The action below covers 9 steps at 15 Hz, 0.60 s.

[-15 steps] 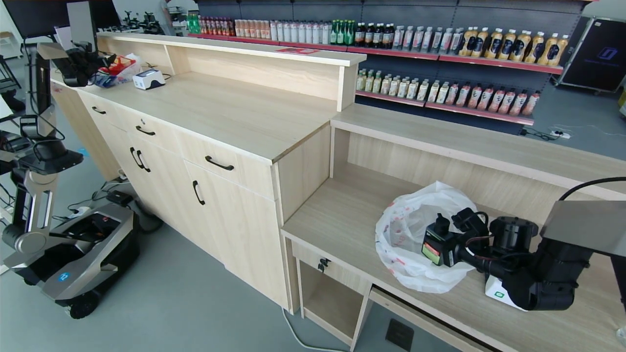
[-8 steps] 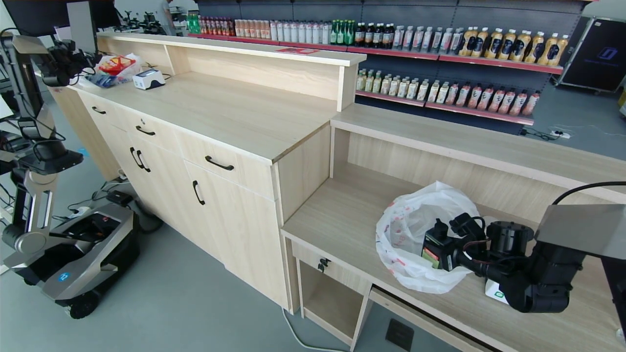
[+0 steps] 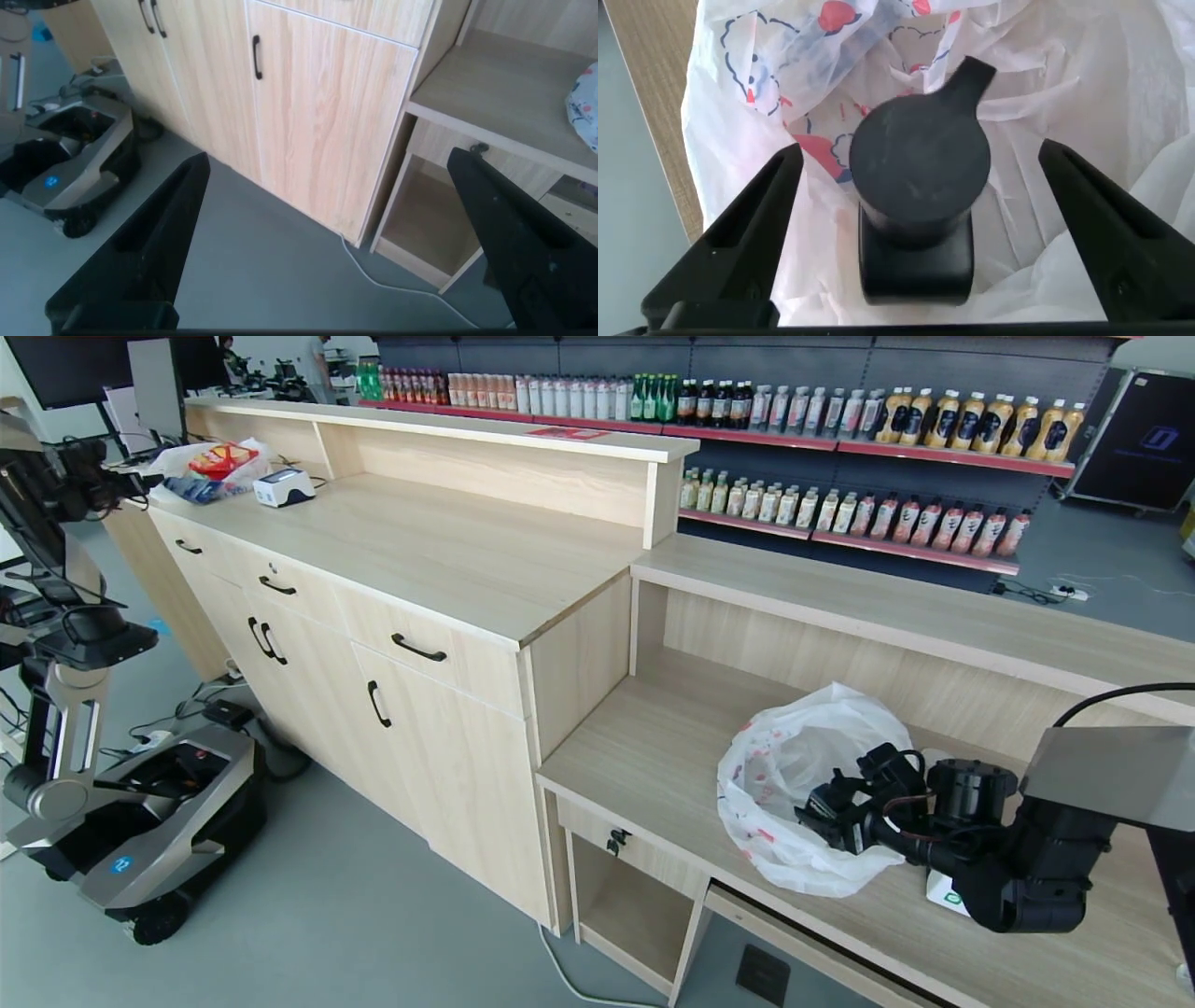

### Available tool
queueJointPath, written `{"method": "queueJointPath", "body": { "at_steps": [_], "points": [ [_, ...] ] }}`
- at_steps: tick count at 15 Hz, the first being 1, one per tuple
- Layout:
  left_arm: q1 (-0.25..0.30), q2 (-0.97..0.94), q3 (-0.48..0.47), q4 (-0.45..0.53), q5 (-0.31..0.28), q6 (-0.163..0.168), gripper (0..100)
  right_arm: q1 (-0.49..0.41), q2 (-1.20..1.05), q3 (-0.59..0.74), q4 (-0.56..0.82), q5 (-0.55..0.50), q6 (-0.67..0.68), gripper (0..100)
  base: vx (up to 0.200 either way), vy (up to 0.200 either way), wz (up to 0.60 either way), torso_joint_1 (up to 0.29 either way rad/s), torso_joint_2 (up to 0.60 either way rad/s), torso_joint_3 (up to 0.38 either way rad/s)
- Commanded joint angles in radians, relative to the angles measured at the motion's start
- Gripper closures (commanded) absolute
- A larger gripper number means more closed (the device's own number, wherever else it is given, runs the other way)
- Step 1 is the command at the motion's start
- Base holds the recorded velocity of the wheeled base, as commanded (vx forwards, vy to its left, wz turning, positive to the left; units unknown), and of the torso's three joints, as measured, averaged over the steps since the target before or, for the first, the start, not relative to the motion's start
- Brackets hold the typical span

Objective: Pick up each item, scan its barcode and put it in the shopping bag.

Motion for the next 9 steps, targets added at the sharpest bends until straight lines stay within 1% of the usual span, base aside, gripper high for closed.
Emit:
{"method": "queueJointPath", "body": {
  "at_steps": [1, 3, 4, 5, 6, 7, 8, 9],
  "points": [
    [0.0, 0.0, 0.0, 0.0, 0.001, 0.0, 0, 0.003, -0.049, 0.006, 0.004, 0.0, 0.002, 0, 0.0, 0.0, 0.0, 0.0, 0.0, 0.0],
    [0.0, 0.0, 0.0, 0.0, 0.0, 0.0, 0, 0.027, -0.261, 0.002, 0.105, -0.001, -0.004, 0, 0.0, 0.0, 0.0, 0.0, 0.0, 0.0],
    [-0.001, 0.0, 0.0, 0.0, 0.0, 0.0, 0, 0.034, -0.393, 0.026, 0.155, -0.011, -0.018, 0, 0.0, 0.0, 0.0, 0.0, 0.0, 0.0],
    [-0.001, 0.0, 0.0, 0.0, 0.0, 0.0, 0, 0.027, -0.519, 0.088, 0.205, -0.011, -0.06, 0, 0.0, 0.0, 0.0, 0.0, 0.0, 0.0],
    [0.0, 0.0, 0.0, 0.0, 0.0, 0.0, 0, -0.003, -0.66, 0.18, 0.255, -0.008, -0.145, 0, 0.0, 0.0, 0.0, 0.0, 0.0, 0.0],
    [0.0, 0.0, 0.0, 0.0, 0.0, 0.0, 0, -0.062, -0.77, 0.261, 0.293, -0.004, -0.245, 0, 0.0, 0.0, -0.6, 0.002, 0.0, 0.002],
    [-0.001, 0.0, 0.0, 0.0, 0.0, 0.0, 0, -0.094, -0.858, 0.305, 0.327, 0.009, -0.277, 0, 0.0, 0.0, -0.6, -0.002, 0.0, 0.002],
    [0.0, 0.0, 0.0, 0.0, 0.0, 0.0, 0, -0.131, -0.954, 0.301, 0.39, 0.057, -0.266, 0, 0.0, 0.0, -0.6, 0.002, 0.0, 0.007]
  ]
}}
